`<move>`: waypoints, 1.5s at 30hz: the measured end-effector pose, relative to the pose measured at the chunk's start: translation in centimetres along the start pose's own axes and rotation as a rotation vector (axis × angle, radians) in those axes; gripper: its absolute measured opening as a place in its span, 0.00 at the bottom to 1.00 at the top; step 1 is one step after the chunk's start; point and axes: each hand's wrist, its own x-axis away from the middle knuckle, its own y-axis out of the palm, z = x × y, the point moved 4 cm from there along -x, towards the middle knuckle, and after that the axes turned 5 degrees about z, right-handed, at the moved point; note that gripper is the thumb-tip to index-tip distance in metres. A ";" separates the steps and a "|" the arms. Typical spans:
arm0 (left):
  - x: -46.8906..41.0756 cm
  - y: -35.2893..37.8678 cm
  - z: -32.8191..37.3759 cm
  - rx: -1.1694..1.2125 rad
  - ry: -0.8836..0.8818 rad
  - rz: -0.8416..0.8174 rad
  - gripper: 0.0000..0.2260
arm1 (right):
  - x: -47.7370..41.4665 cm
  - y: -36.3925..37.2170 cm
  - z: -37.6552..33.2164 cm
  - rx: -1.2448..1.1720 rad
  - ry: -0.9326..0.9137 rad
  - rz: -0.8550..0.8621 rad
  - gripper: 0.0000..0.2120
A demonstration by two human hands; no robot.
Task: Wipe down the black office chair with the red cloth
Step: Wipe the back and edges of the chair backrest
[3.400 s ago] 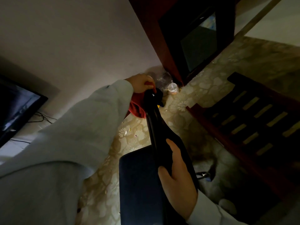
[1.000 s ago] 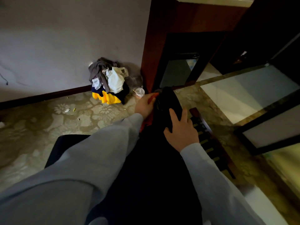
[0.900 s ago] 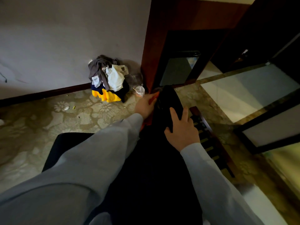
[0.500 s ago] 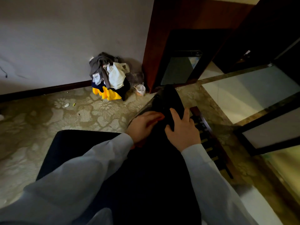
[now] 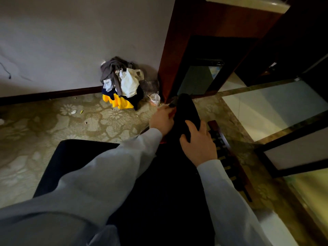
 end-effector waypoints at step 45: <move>16.4 -2.3 -5.4 0.453 0.007 -0.043 0.15 | 1.4 1.5 -1.8 0.662 -0.294 0.038 0.25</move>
